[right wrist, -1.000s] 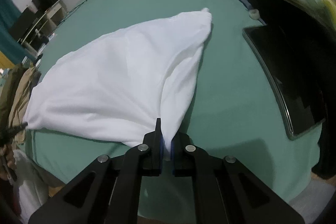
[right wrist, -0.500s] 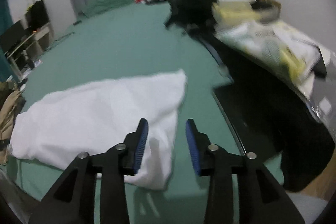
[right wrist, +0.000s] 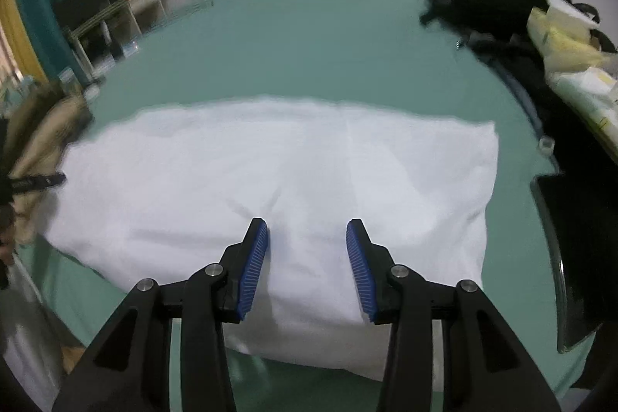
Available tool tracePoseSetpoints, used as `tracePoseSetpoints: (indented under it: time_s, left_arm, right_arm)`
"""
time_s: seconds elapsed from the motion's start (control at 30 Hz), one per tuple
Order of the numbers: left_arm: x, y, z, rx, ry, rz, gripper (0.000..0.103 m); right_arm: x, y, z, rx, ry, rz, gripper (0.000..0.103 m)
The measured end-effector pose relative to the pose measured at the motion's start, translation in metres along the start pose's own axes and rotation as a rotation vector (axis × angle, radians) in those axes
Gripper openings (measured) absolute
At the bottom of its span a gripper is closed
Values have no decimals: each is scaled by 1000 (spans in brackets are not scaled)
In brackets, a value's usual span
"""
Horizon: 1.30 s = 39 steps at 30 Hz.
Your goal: Fold large clothes
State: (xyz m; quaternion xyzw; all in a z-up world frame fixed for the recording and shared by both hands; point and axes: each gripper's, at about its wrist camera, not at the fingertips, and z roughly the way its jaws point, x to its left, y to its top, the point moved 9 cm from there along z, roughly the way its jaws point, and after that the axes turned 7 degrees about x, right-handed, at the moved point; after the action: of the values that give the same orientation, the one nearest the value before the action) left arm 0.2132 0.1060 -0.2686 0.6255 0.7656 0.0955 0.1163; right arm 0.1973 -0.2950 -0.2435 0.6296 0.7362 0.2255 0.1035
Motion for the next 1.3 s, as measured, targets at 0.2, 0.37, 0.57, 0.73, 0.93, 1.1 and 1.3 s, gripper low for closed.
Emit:
tracePoseSetpoints:
  time_s: [0.2, 0.37, 0.57, 0.73, 0.93, 1.1, 1.3]
  left_arm:
    - [7, -1, 10, -3, 23, -36, 49]
    - [7, -10, -12, -30, 40, -96, 49]
    - [-2, -24, -54, -117, 20, -131, 49]
    - [-25, -40, -71, -138, -14, -100, 49]
    - [-63, -55, -79, -155, -86, -31, 49]
    - [-86, -66, -71, -132, -119, 25, 49]
    - [-93, -70, -62, -127, -116, 36, 49]
  right_arm:
    - [-10, -22, 8, 33, -3, 4, 63]
    - [-13, -25, -1, 26, -17, 30, 68]
    - [-28, -30, -34, -54, -26, 128, 69]
    - [-44, -45, -51, -81, -15, 253, 83]
    - [-57, -64, -52, -51, 1, 360, 83]
    - [-60, -69, -37, -7, 62, 428, 83]
    - [-64, -65, -33, -28, 84, 474, 87]
